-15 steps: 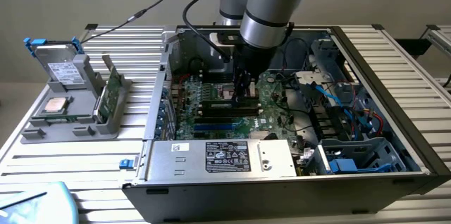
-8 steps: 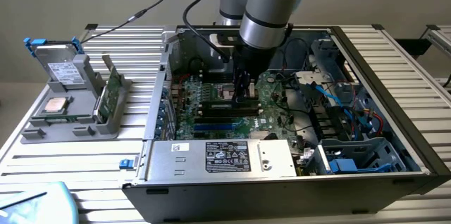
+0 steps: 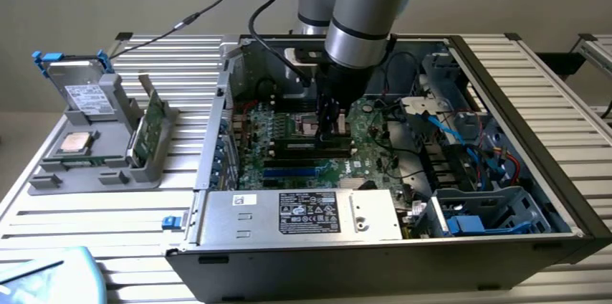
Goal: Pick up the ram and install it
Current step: 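Insert the ram into the slot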
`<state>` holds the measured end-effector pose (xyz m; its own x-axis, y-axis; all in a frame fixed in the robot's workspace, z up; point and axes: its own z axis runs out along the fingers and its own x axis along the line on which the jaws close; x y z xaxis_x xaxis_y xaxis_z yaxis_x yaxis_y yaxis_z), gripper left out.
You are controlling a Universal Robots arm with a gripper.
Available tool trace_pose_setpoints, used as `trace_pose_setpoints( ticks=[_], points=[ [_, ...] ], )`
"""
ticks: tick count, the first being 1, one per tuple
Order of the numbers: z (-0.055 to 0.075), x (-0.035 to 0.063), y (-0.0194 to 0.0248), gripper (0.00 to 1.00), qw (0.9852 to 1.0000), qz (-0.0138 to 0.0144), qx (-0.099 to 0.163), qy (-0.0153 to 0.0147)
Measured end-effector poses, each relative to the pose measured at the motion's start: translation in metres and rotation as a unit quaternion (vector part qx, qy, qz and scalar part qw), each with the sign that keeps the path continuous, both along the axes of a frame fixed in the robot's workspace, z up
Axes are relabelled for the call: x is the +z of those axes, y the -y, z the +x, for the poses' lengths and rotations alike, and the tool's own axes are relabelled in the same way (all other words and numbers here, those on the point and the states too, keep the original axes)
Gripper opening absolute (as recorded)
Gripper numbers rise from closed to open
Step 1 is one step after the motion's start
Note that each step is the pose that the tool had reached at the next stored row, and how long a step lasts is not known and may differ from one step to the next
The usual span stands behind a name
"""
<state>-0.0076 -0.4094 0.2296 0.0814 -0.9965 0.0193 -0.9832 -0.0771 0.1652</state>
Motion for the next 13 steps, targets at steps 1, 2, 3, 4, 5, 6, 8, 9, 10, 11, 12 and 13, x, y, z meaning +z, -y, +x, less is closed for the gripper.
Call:
trace_pose_setpoints(
  ticks=[1, 2, 3, 4, 5, 6, 8, 9, 10, 11, 12, 13],
  points=[
    [0.0, -0.0001, 0.0, 0.14, 1.0, -0.0002, 0.0, 0.0],
    [0.0, -0.0004, -0.0002, 0.14, 1.0, -0.0004, 0.0, 0.0001],
    [0.0, -0.001, -0.0002, 0.14, 1.0, -0.0007, -0.001, 0.0001],
    [0.0, -0.0015, -0.0003, 0.14, 1.0, -0.0014, -0.001, 0.0001],
    [0.0, -0.0023, -0.0005, 0.14, 1.0, -0.002, -0.001, 0.0002],
    [0.0, -0.0028, -0.0006, 0.14, 1.0, -0.0024, -0.001, 0.0003],
    [0.0, -0.0032, -0.0011, 0.14, 1.0, -0.0033, -0.001, 0.0003],
    [0.0, -0.0037, -0.0013, 0.14, 1.0, -0.0036, -0.002, 0.0003],
    [0.0001, -0.0045, -0.0015, 0.14, 1.0, -0.0037, -0.002, 0.0005],
    [0.0001, -0.0047, -0.0017, 0.14, 1.0, -0.0038, -0.003, 0.0005],
    [0.0001, -0.0048, -0.0018, 0.14, 1.0, -0.004, -0.004, 0.0005],
    [0.0001, -0.0049, -0.0018, 0.14, 1.0, -0.0041, -0.004, 0.0005]
  ],
)
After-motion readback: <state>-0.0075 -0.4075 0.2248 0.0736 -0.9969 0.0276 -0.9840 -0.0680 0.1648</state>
